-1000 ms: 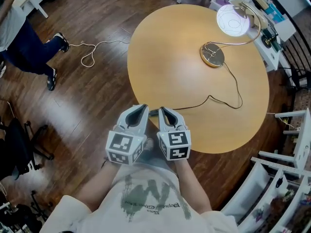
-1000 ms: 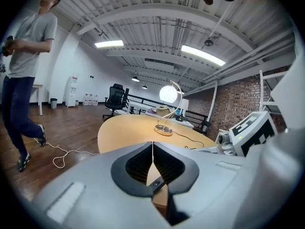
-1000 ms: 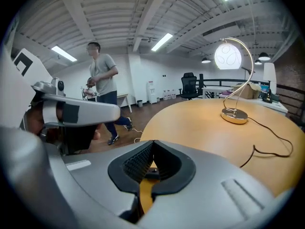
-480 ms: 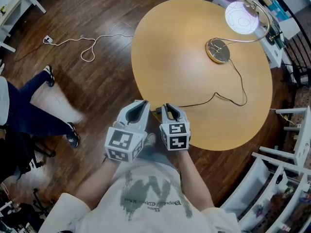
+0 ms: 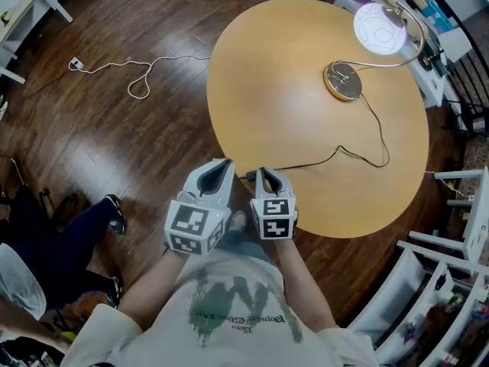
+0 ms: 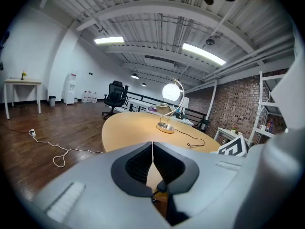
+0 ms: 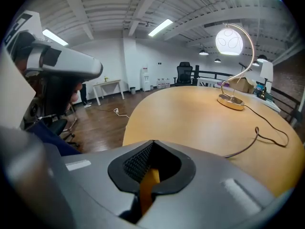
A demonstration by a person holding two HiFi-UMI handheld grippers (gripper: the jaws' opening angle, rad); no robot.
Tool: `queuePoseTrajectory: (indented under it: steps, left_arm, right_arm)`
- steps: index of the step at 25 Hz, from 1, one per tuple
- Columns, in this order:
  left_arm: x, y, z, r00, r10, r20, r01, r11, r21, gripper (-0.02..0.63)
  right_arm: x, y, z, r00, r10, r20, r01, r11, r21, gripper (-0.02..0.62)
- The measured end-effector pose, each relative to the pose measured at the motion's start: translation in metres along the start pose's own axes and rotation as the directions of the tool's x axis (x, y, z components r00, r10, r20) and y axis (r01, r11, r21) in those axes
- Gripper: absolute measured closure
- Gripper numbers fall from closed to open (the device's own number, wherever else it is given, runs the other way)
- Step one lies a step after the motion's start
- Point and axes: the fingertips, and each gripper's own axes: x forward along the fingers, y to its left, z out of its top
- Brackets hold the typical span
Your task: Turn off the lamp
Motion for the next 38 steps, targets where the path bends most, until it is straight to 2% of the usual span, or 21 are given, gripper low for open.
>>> queuePoseTrajectory:
  steps: [14, 25, 38]
  left_arm:
    - [0.003, -0.012, 0.002, 1.0, 0.004, 0.0, -0.004, 1.0, 0.013, 0.606]
    - [-0.005, -0.039, 0.013, 0.999, 0.031, 0.034, -0.033, 0.998, 0.052, 0.606]
    - [-0.024, -0.086, 0.022, 0.998, 0.015, 0.057, -0.019, 0.996, 0.082, 0.606]
  right_arm:
    - [0.0, -0.006, -0.001, 0.999, 0.042, 0.005, -0.043, 0.998, 0.04, 0.592]
    - [-0.043, -0.013, 0.036, 0.986, 0.072, 0.152, -0.08, 0.996, 0.048, 0.592]
    - [-0.127, -0.017, 0.077, 0.939, 0.072, 0.336, -0.09, 0.995, 0.041, 0.592]
